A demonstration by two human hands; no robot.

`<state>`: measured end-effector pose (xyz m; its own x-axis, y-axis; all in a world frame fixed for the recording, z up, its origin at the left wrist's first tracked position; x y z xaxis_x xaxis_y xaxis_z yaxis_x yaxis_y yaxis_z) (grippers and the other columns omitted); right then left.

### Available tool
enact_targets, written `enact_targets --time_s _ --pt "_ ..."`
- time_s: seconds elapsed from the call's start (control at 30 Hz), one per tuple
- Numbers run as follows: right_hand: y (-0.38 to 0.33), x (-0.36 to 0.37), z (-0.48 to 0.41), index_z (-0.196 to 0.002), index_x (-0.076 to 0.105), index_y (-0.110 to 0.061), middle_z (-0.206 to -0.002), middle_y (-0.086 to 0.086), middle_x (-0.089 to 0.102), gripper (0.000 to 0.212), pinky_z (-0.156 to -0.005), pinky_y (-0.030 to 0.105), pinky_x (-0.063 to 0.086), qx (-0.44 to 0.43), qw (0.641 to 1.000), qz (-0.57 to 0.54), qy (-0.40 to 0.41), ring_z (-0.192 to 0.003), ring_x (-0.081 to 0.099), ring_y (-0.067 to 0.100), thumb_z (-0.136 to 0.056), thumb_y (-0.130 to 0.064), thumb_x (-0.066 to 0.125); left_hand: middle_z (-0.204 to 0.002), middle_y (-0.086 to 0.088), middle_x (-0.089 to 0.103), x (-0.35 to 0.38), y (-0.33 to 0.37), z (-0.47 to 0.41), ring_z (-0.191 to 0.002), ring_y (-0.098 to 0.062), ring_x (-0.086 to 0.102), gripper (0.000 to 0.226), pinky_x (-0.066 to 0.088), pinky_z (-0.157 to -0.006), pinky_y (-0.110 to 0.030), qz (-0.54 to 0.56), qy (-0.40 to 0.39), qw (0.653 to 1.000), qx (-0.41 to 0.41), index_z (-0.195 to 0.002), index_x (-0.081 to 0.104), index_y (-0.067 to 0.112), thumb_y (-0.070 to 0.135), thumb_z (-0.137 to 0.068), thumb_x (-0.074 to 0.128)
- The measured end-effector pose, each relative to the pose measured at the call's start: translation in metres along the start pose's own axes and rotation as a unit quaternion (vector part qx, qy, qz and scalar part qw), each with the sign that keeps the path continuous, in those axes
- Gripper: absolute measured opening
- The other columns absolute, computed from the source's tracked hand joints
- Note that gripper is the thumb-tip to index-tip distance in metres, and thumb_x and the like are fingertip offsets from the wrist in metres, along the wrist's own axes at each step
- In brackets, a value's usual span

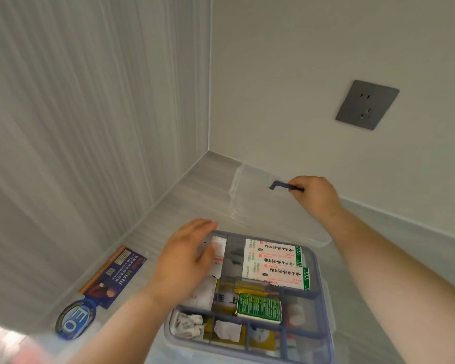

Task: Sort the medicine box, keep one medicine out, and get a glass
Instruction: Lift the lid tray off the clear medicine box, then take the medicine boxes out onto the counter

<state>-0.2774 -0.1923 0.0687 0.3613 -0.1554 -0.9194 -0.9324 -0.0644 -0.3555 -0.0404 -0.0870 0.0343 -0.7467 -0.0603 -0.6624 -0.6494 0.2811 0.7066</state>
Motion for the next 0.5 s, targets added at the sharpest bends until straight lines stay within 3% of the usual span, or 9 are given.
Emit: enact_targets --time_s 0.1,0.23,0.5 --pt "0.019 0.026 -0.012 -0.099 0.066 -0.007 -0.101 0.02 0.068 0.022 -0.07 0.032 0.04 0.029 0.999 0.002 -0.04 -0.093 0.059 0.035 -0.085 -0.006 0.048 -0.139 0.003 0.04 0.011 -0.006 -0.007 -0.127 -0.005 0.028 0.043 0.014 -0.102 -0.013 -0.029 -0.041 0.999 0.016 -0.126 0.044 0.022 0.018 -0.085 0.054" --pt "0.038 0.049 -0.025 -0.101 0.064 -0.007 -0.103 0.021 0.067 0.026 -0.075 0.033 0.043 0.055 0.996 0.01 -0.063 -0.094 0.059 0.035 -0.086 -0.003 0.044 -0.127 0.013 0.04 0.012 -0.011 -0.006 -0.12 0.003 0.027 0.041 0.008 -0.09 0.01 0.001 -0.031 0.999 0.017 -0.122 0.048 0.024 0.018 -0.083 0.058" --pt "0.061 0.077 -0.03 -0.105 0.058 -0.003 -0.105 0.026 0.064 0.028 -0.073 0.033 0.042 0.082 0.991 0.014 -0.107 -0.094 0.057 0.037 -0.085 0.002 0.038 -0.118 0.018 0.043 0.015 -0.014 -0.009 -0.118 -0.001 0.036 0.037 0.012 -0.089 0.011 0.006 -0.03 1.0 0.003 -0.114 0.054 0.023 0.013 -0.08 0.062"
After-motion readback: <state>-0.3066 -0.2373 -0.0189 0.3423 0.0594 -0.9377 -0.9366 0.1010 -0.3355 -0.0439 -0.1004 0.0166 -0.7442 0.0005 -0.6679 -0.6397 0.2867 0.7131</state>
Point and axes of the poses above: each hand's wrist, its own z-axis away from the middle knuckle, its own x-axis out of the palm, y = z × x, the point moved 3 cm from there along -z, towards the middle knuckle
